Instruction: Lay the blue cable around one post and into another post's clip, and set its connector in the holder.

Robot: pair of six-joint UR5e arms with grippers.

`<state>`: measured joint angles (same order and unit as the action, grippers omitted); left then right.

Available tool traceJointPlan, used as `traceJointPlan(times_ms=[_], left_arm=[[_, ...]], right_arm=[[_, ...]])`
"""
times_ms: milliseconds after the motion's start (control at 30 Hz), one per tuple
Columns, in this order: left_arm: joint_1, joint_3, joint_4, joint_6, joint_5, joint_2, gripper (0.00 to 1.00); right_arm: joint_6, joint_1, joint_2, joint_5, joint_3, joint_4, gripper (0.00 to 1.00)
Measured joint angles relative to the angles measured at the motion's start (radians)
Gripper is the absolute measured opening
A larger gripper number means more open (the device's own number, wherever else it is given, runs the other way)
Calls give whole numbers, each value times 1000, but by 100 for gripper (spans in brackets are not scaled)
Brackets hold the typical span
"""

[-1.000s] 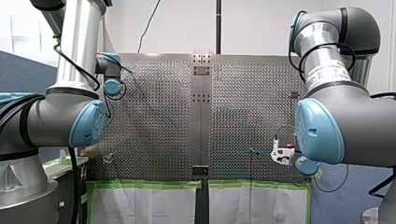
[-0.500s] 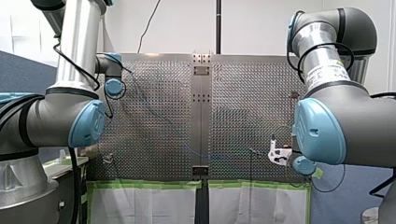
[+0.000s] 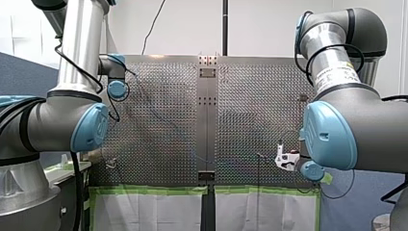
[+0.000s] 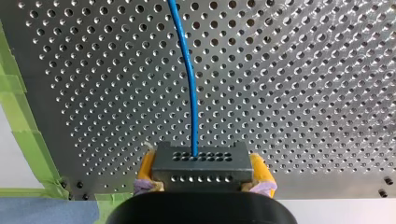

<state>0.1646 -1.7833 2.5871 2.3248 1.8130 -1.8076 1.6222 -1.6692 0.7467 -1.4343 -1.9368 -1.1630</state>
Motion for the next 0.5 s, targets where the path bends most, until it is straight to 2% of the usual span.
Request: traceJointPlan(times_ms=[333, 500], left_arm=[[11, 0, 71, 90, 4, 41, 98], [9, 0, 112, 97, 4, 45, 98]], right_arm=[[3, -2, 0, 0, 0, -1, 0], [4, -2, 0, 1, 0, -1, 0]])
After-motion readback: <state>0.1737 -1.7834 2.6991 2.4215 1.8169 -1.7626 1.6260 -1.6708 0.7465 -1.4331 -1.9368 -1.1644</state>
